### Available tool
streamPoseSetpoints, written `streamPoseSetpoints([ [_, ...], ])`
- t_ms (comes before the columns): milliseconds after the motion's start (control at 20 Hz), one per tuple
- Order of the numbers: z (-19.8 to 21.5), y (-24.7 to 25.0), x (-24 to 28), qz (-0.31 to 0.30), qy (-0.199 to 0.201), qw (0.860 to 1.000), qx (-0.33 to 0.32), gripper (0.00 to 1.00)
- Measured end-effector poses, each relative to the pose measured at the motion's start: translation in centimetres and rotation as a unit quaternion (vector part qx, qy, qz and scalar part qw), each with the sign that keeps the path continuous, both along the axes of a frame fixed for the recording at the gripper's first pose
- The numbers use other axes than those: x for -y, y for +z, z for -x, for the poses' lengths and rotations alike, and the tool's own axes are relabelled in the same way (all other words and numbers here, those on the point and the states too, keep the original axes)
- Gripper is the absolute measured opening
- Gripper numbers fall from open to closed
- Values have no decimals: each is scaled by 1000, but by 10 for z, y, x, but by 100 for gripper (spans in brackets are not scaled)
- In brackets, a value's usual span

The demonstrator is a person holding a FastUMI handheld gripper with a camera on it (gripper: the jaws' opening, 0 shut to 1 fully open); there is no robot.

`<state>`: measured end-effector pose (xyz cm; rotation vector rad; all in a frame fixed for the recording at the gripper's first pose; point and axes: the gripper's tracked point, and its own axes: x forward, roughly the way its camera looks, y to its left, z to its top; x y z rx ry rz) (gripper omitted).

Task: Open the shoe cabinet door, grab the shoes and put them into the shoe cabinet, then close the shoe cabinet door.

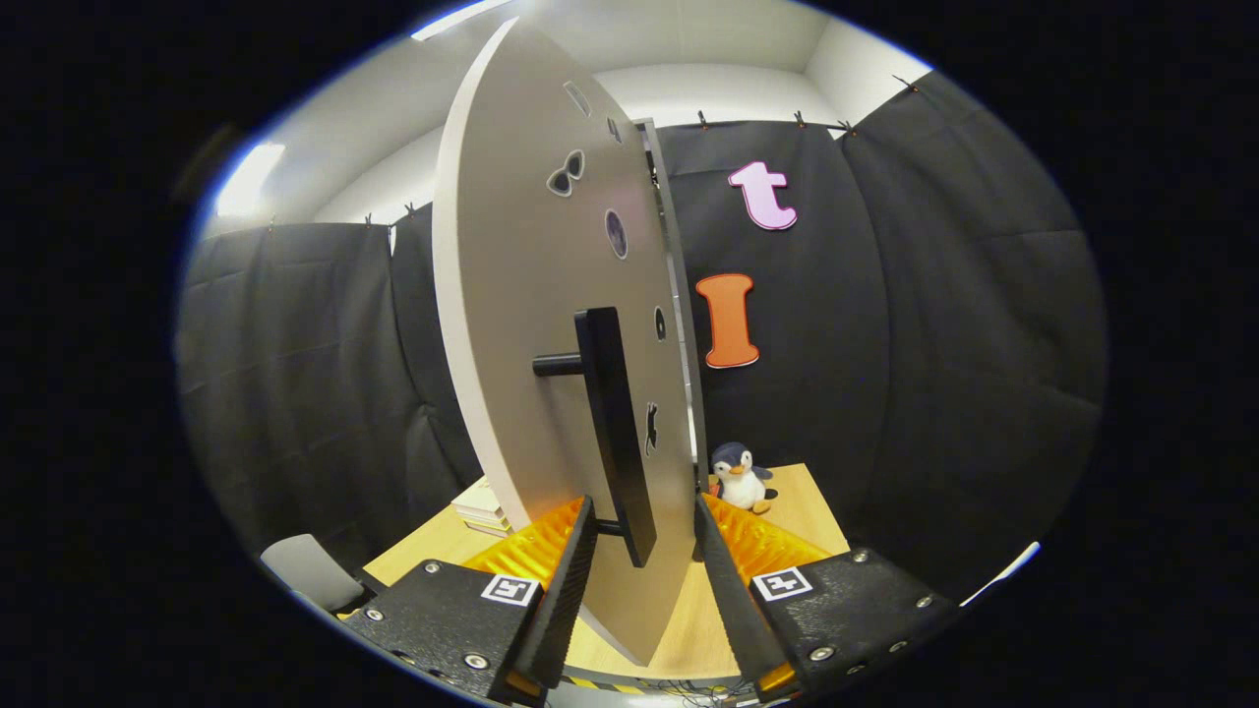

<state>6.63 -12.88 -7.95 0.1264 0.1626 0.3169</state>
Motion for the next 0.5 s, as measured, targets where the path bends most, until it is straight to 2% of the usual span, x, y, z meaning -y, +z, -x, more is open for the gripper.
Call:
streamPoseSetpoints([
  [500,-3,-5,-36,-2,46,999,8,65],
])
